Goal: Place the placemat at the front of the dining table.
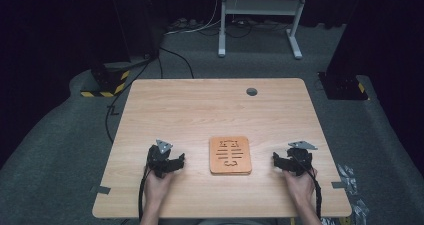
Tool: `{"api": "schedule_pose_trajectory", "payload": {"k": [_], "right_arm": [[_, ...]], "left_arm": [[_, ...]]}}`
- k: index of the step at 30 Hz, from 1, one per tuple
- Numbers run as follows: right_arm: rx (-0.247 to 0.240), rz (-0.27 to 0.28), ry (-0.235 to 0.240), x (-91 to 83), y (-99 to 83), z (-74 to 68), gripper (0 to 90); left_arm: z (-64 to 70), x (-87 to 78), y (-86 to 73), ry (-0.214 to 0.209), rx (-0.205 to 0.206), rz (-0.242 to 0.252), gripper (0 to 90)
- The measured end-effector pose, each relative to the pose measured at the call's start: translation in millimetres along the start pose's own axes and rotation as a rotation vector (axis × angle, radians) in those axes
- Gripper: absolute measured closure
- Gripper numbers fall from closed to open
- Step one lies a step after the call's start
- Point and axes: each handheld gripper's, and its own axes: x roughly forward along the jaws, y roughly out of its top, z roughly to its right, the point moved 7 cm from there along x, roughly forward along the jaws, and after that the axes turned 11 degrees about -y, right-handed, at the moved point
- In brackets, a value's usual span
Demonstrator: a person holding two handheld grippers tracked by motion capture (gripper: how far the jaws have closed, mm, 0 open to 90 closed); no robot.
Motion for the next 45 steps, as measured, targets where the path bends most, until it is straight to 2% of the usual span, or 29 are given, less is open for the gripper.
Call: {"api": "schedule_pose_trajectory", "payload": {"k": [8,9,11,14,16,18,25,26,30,37,45], "right_arm": [[-0.018,-0.011,0.034,-3.7,-1.3,-1.7,19.6],[-0.019,0.013,0.03,-3.9,-2.1,-2.2,20.9],[-0.019,0.0,0.043,-6.6,-3.7,-3.1,22.8],[-0.022,0.013,0.039,-6.5,-3.3,-4.4,23.9],[-0.027,0.008,0.055,-8.5,-3.3,-6.7,24.4],[-0.028,0.037,0.074,-12.3,0.1,-11.0,25.3],[-0.041,0.07,0.113,-20.1,7.7,-24.1,26.5],[-0.044,0.064,0.134,-22.4,9.2,-28.0,26.8],[-0.062,0.067,0.149,-23.8,11.6,-34.7,27.0],[-0.063,0.088,0.161,-25.8,17.7,-44.3,27.0],[-0.069,0.078,0.183,-25.0,18.5,-51.0,27.4]], "left_arm": [[0.1,0.0,0.0,0.0,-0.002,0.0,22.1],[0.0,0.0,0.0,0.0,-0.001,0.0,22.1],[0.0,0.0,0.0,0.0,-0.001,0.0,22.1],[0.1,0.1,0.0,0.0,-0.002,0.0,22.1],[0.1,0.1,0.0,0.001,-0.002,0.0,22.1],[0.0,0.3,0.2,0.001,-0.001,0.0,22.1],[0.1,0.4,0.3,0.001,-0.002,0.001,22.1],[0.1,0.4,0.3,0.001,-0.002,0.001,22.1],[0.2,0.4,0.3,0.001,-0.002,0.001,22.1],[0.1,0.4,0.3,0.001,-0.002,0.001,22.1],[0.1,0.5,0.4,0.001,-0.001,0.001,22.1]]}}
